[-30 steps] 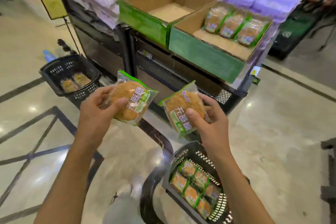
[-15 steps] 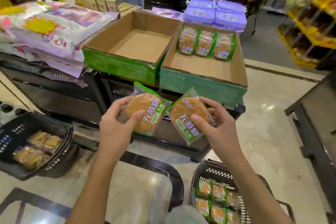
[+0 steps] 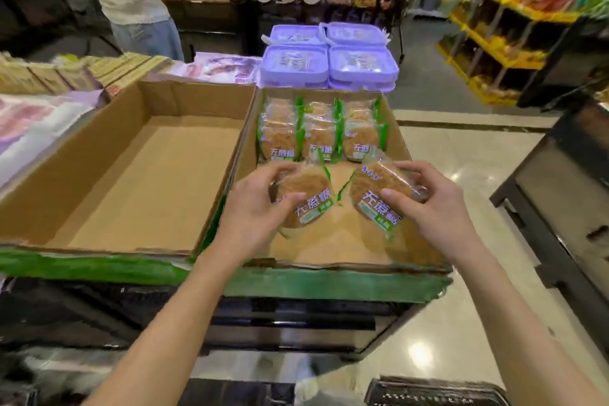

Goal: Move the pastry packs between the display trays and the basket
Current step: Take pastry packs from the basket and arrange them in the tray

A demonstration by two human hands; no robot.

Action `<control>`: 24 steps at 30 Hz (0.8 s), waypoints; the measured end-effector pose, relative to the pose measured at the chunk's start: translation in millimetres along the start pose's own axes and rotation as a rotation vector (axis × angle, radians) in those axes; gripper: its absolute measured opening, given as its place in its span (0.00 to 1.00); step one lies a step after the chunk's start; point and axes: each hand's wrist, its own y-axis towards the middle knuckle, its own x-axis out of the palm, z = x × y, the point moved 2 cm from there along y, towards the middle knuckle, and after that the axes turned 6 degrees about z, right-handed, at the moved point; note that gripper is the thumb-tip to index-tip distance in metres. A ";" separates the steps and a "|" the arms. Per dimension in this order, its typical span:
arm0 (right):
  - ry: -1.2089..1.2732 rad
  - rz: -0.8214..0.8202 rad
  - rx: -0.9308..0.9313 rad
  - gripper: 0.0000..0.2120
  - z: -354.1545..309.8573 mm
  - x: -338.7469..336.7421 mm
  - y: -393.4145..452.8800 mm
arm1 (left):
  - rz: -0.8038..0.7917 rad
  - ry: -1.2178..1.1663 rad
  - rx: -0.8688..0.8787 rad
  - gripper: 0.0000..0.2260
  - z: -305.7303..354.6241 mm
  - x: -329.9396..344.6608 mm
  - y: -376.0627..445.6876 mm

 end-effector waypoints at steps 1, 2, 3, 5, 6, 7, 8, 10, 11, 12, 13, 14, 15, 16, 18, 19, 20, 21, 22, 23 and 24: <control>-0.097 -0.020 -0.031 0.18 7.4 3.7 21.9 | -0.027 0.039 0.024 0.18 -6.6 8.4 21.0; -0.221 -0.056 -0.062 0.19 15.4 8.2 41.9 | -0.049 0.083 0.046 0.18 -13.3 17.0 40.4; -0.346 -0.108 -0.081 0.19 22.2 13.8 59.9 | -0.073 0.120 0.065 0.18 -21.1 26.0 58.4; -0.549 -0.225 -0.072 0.21 33.4 26.9 93.2 | -0.148 0.179 0.094 0.19 -35.6 44.9 91.9; -0.620 -0.271 -0.058 0.21 37.6 34.0 107.9 | -0.196 0.215 0.098 0.19 -43.2 54.7 106.2; -0.679 -0.307 -0.046 0.22 42.6 41.4 122.1 | -0.237 0.252 0.106 0.19 -49.8 64.0 120.0; -0.730 -0.337 -0.032 0.22 48.2 48.5 135.3 | -0.270 0.276 0.124 0.19 -56.3 73.0 133.0; -0.788 -0.375 0.004 0.24 60.1 60.6 157.6 | -0.327 0.294 0.176 0.19 -65.5 90.9 155.5; -0.801 -0.381 0.019 0.24 65.9 64.9 167.9 | -0.348 0.304 0.198 0.19 -67.9 98.5 165.9; -0.816 -0.385 0.031 0.24 70.8 67.9 177.6 | -0.363 0.321 0.220 0.19 -70.9 105.5 176.6; -0.842 -0.390 0.032 0.24 74.8 70.0 186.2 | -0.373 0.342 0.247 0.19 -73.9 111.9 186.8; -0.885 -0.396 0.018 0.23 77.4 71.9 192.5 | -0.376 0.359 0.284 0.19 -76.2 117.4 194.4; -0.948 -0.398 -0.007 0.22 80.0 74.3 199.0 | -0.370 0.378 0.328 0.18 -79.1 123.0 201.5; -1.020 -0.403 -0.036 0.21 82.4 77.2 204.8 | -0.359 0.398 0.362 0.18 -83.4 127.5 207.2; -1.117 -0.423 -0.050 0.20 86.1 83.8 214.0 | -0.342 0.416 0.381 0.17 -90.7 134.5 215.3; -1.146 -0.426 -0.047 0.20 87.8 86.8 217.3 | -0.333 0.420 0.399 0.17 -93.3 138.6 217.4; -1.171 -0.425 -0.046 0.21 90.3 89.2 219.5 | -0.327 0.435 0.425 0.17 -94.6 142.5 218.0; -1.192 -0.419 -0.047 0.21 92.5 91.0 220.4 | -0.318 0.454 0.457 0.17 -94.1 145.1 218.9; -1.207 -0.400 -0.055 0.21 95.2 92.3 220.5 | -0.305 0.483 0.495 0.17 -94.5 147.8 220.5; -1.215 -0.369 -0.076 0.20 98.3 93.0 220.7 | -0.284 0.523 0.527 0.17 -95.8 150.5 223.2; -1.214 -0.336 -0.104 0.19 101.1 93.8 220.8 | -0.265 0.563 0.539 0.17 -98.4 153.1 225.7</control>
